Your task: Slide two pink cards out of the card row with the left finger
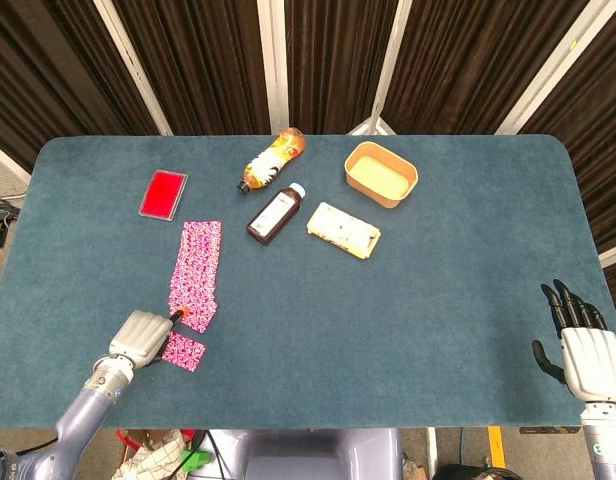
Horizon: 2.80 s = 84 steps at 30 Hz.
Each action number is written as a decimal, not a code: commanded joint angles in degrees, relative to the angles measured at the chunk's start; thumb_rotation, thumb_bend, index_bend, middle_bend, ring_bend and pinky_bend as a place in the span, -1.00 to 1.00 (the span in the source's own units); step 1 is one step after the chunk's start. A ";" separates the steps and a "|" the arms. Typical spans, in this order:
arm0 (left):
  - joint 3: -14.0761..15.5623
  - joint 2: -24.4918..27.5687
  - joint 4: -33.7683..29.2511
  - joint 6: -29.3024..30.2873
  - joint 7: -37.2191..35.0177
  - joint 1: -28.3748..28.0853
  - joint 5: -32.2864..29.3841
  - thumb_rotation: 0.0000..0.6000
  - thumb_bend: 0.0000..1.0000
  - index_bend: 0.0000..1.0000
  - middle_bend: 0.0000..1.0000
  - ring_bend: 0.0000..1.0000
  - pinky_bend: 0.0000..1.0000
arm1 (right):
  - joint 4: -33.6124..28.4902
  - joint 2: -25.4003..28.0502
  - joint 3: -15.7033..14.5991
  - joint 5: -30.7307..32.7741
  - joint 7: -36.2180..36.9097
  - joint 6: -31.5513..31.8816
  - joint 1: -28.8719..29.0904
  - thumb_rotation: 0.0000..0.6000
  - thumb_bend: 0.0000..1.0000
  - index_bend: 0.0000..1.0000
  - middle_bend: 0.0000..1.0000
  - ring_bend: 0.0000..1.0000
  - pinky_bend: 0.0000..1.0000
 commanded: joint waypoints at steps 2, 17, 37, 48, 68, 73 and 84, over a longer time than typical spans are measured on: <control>0.15 -0.78 0.54 -0.40 1.09 -1.09 -2.02 1.00 0.96 -0.74 0.80 0.56 0.39 | -0.01 0.03 0.02 0.02 0.02 0.01 0.00 1.00 -0.17 -0.94 -0.89 -0.73 -0.64; 2.73 0.31 -0.38 2.35 2.23 -1.23 -5.44 1.00 0.96 -0.74 0.80 0.56 0.39 | 0.03 0.05 0.05 0.01 0.25 -0.08 0.06 1.00 -0.17 -0.94 -0.89 -0.73 -0.64; 5.20 2.15 1.60 3.87 0.25 0.32 -6.22 1.00 0.96 -0.74 0.80 0.56 0.39 | -0.18 0.00 -0.13 -0.10 0.32 -0.45 0.16 1.00 -0.17 -0.94 -0.89 -0.73 -0.64; 6.05 3.69 3.61 3.28 -2.51 1.60 -6.43 1.00 0.96 -0.74 0.80 0.56 0.39 | -0.34 -0.06 -0.21 -0.17 0.03 -0.54 0.22 1.00 -0.17 -0.94 -0.89 -0.73 -0.64; 5.23 6.96 3.03 3.49 -9.00 3.45 -1.09 1.00 0.87 -0.74 0.80 0.56 0.39 | -0.44 -0.44 -0.42 -0.35 -0.74 -0.47 0.18 1.00 -0.17 -0.94 -0.89 -0.73 -0.64; 4.59 9.60 -0.14 5.60 -12.95 4.64 5.08 1.00 0.84 -0.75 0.80 0.56 0.39 | -0.37 -0.44 -0.35 -0.38 -0.67 -0.48 0.26 1.00 -0.17 -0.94 -0.89 -0.73 -0.64; 8.49 16.02 -6.51 21.33 -20.31 15.30 20.03 1.00 -0.14 -0.73 -0.55 -0.71 -0.58 | -0.34 -0.49 -0.23 -0.39 -0.07 -0.57 0.38 1.00 -0.17 -0.94 -0.89 -0.73 -0.64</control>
